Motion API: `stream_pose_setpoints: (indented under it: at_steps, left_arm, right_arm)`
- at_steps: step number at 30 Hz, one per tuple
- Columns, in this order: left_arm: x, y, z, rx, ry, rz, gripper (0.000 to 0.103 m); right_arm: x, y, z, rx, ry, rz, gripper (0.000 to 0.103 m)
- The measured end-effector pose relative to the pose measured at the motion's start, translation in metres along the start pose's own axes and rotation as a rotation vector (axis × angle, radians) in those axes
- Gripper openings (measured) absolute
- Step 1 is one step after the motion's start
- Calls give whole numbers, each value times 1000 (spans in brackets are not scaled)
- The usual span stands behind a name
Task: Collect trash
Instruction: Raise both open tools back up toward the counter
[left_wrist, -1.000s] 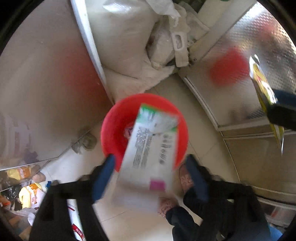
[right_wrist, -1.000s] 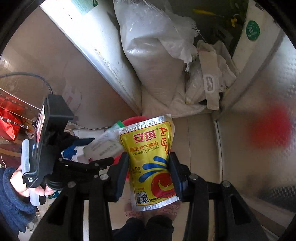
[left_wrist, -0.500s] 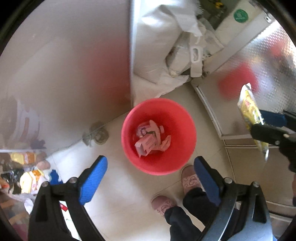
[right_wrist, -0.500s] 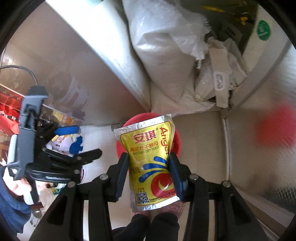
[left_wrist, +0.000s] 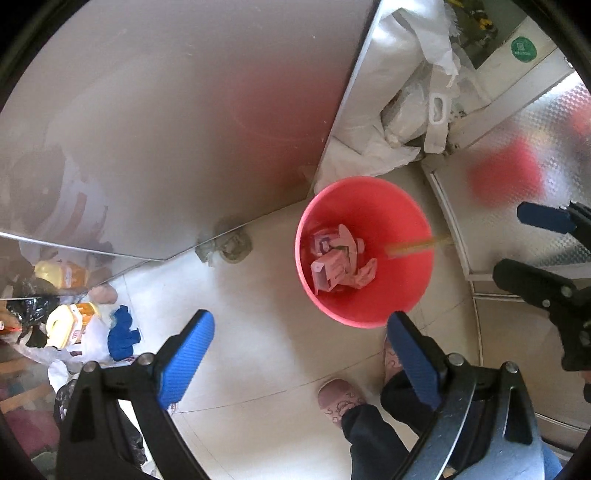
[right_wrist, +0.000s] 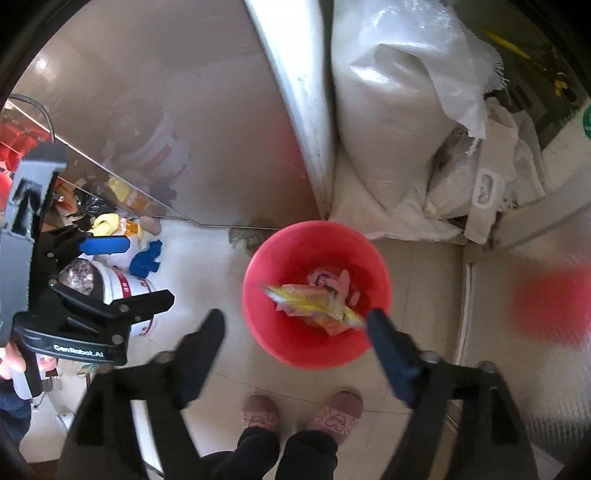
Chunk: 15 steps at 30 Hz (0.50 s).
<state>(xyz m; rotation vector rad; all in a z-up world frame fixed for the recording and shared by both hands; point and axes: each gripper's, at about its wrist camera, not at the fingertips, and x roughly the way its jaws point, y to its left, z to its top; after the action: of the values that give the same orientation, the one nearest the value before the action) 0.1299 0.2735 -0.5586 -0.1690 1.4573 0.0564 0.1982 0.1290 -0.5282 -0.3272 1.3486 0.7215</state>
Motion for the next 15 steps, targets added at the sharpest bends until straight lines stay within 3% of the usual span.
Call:
stream_pose_setpoints:
  at_steps: [7, 15]
  left_arm:
    - [-54, -16, 0, 12, -35, 1, 93]
    - [-205, -63, 16, 86, -144, -42, 94]
  right_arm:
    - [-38, -5, 1, 42, -17, -4, 89]
    - [-192, -2, 2, 124, -156, -56, 98]
